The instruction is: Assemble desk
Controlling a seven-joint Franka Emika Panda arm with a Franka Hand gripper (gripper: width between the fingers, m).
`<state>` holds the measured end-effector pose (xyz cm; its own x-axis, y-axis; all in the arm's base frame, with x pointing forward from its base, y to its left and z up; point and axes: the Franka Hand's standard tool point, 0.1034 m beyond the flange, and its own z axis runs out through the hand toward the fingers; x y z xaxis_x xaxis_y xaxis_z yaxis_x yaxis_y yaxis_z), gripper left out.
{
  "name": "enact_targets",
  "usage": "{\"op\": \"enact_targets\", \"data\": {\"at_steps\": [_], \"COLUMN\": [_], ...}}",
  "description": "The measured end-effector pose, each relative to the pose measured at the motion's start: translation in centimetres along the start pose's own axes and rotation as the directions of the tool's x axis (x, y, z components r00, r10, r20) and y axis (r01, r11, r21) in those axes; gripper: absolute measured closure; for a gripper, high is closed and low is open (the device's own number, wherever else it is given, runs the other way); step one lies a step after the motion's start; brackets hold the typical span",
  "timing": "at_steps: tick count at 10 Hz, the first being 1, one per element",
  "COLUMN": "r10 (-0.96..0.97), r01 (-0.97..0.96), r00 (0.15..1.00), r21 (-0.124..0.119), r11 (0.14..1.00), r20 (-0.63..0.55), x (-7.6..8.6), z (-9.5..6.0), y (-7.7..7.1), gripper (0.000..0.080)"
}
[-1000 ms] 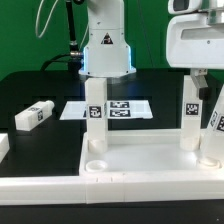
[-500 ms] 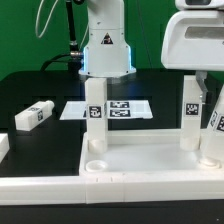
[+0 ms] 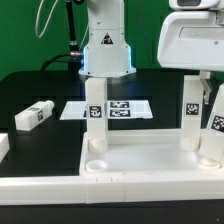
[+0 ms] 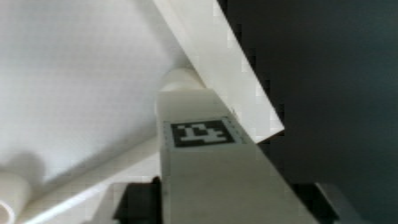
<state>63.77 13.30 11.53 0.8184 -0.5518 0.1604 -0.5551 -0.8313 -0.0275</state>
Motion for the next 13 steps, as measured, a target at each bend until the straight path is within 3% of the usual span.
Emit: {"op": "enact_targets", "data": {"at_steps": [2, 5, 8, 9, 11, 12, 13], "r10": [0.228, 0.591, 0.812, 0.829, 0.810, 0.750, 0.592], "r01": [-0.228, -0.593, -0.819, -0.835, -0.816, -0.756, -0.598], "r00": [0.974, 0.805, 0.574, 0.550, 0.578, 0.654, 0.801], "r21": [0.012, 0.058, 0.045, 0.045, 0.047, 0.053, 0.065], "r11": [0.974, 0.803, 0.573, 0.549, 0.577, 0.652, 0.799], "r20": [0.019, 0.048, 0.103, 0.105, 0.102, 0.094, 0.087], "x": [0.9, 1.2, 1.1, 1.1, 1.0, 1.1, 1.3], "z": [0.1, 0.4, 0.4, 0.4, 0.5, 0.5, 0.2], "y": [1.1, 2.1, 2.2, 2.2, 2.3, 2.2, 1.9], "gripper": [0.0487, 0.0504, 0.0502, 0.0502, 0.0501, 0.0333, 0.0194]}}
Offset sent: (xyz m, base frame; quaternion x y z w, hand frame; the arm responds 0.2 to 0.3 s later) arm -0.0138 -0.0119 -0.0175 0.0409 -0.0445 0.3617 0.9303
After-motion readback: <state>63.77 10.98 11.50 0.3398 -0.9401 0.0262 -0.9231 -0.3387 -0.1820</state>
